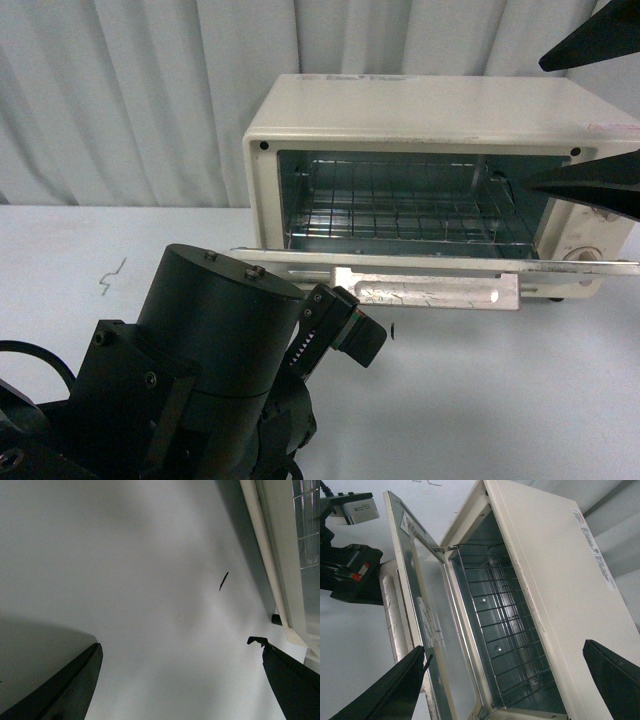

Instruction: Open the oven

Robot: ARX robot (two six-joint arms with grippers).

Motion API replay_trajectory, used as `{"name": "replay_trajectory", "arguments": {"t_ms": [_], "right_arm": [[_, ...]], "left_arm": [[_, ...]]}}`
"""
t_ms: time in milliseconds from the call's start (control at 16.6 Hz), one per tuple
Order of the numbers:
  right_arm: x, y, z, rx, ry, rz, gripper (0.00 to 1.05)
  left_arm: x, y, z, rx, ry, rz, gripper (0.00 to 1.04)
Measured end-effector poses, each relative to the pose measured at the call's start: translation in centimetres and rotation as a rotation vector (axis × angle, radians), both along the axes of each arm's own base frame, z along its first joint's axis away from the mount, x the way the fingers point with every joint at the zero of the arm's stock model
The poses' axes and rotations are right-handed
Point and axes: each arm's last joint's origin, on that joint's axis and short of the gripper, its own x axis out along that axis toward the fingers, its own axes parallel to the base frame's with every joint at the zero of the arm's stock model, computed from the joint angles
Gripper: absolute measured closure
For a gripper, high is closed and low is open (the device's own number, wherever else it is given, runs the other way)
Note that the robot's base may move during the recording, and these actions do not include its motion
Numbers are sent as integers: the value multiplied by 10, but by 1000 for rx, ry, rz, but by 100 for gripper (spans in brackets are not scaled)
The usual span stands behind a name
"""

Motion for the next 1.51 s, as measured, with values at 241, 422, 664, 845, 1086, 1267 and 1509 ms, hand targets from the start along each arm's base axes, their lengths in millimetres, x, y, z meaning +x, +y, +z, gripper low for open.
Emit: {"name": "replay_trajectory", "arguments": {"t_ms": [241,422,664,845,1086,1267,1509], "right_arm": [[0,0,0,0,0,0,6],[1,0,1,1,-9,-6,7],[-30,-6,-28,273,-262,-685,37],[-53,-24,-33,585,-287,-908,55],[-113,-38,-57,821,-204,-954,103],[-130,-51,-61,834,-210,-958,103],[-151,-50,-69,832,-200,-951,103]], "left_arm": [[0,0,0,0,0,0,7],[0,0,0,0,0,0,7],[0,0,0,-3,1,-2,7],[0,0,0,-1,2,-1,7],[0,0,0,2,0,4,7],[0,0,0,1,0,2,7],[0,0,0,2,0,3,7]]}}
